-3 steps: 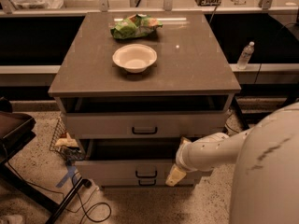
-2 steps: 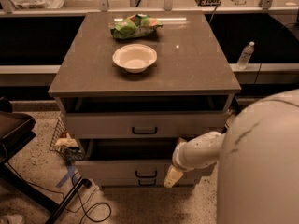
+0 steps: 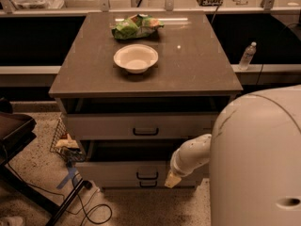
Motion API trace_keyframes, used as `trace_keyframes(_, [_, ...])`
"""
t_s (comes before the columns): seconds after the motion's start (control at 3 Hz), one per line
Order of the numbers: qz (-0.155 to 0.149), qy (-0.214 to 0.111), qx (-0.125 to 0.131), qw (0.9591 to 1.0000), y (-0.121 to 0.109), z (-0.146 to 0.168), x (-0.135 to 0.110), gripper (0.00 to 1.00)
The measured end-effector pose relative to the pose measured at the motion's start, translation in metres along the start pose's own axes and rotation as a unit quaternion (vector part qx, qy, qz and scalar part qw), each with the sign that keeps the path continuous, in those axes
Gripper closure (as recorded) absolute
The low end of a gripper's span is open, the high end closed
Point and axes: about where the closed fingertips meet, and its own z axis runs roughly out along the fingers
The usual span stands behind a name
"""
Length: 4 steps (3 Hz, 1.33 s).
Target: Open middle drawer
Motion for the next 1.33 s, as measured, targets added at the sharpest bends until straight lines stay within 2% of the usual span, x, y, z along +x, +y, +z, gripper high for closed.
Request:
trace_keyframes(0.33, [0.002,0.014,-0.03,0.9995,0.0121,0.0156,0.0093,0.49])
trace_keyframes(1.0, [0.008,0.018,-0.036,0.9992,0.0158,0.011,0.012,0.95])
trace_keyframes(1.33, [0.009,0.018,-0.035,0.9992,0.0152,0.0078,0.0109,1.0])
